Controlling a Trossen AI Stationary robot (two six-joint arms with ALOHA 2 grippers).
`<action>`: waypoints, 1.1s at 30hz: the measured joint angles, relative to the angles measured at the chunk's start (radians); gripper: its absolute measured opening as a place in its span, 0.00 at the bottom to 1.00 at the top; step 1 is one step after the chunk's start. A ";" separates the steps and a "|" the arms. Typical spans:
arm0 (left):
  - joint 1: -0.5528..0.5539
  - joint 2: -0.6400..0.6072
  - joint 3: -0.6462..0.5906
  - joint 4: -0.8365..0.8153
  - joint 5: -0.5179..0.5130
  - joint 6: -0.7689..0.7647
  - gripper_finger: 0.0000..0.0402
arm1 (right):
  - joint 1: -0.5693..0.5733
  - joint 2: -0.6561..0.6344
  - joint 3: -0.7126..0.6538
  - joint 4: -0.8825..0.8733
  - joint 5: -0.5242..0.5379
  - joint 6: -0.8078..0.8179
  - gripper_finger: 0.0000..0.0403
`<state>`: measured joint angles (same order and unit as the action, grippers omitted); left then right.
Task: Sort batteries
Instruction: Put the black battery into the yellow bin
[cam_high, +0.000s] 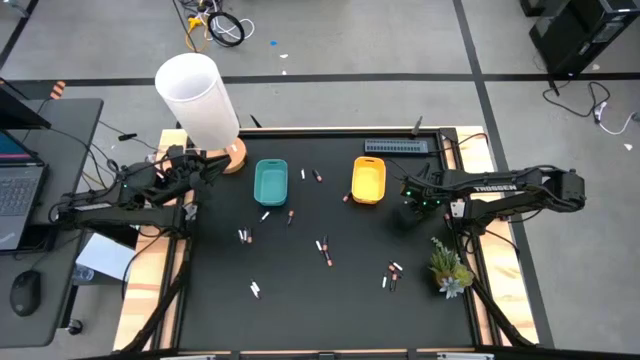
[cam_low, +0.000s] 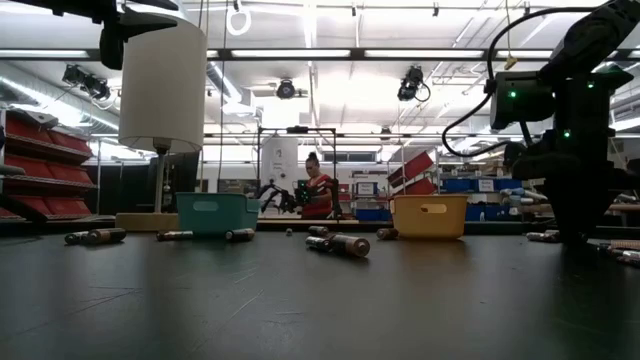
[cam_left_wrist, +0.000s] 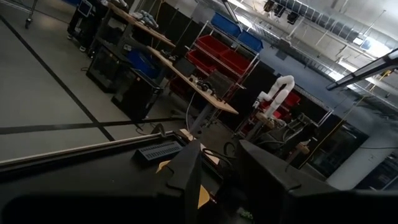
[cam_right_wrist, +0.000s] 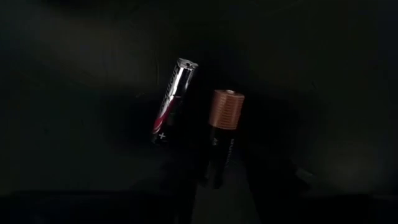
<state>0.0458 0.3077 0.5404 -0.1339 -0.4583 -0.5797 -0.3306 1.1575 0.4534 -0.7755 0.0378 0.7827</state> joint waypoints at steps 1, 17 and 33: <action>0.000 0.000 0.000 0.000 0.000 0.000 0.29 | 0.003 0.000 0.000 -0.001 0.010 -0.004 0.32; 0.000 0.000 0.000 0.005 0.018 0.014 0.29 | 0.026 0.067 0.066 -0.037 0.014 -0.109 0.11; 0.000 0.000 0.000 0.008 0.019 0.023 0.29 | 0.033 0.064 0.320 -0.149 0.046 -0.132 0.11</action>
<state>0.0458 0.3073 0.5404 -0.1257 -0.4389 -0.5564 -0.2974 1.2212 0.7732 -0.9242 0.0835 0.6509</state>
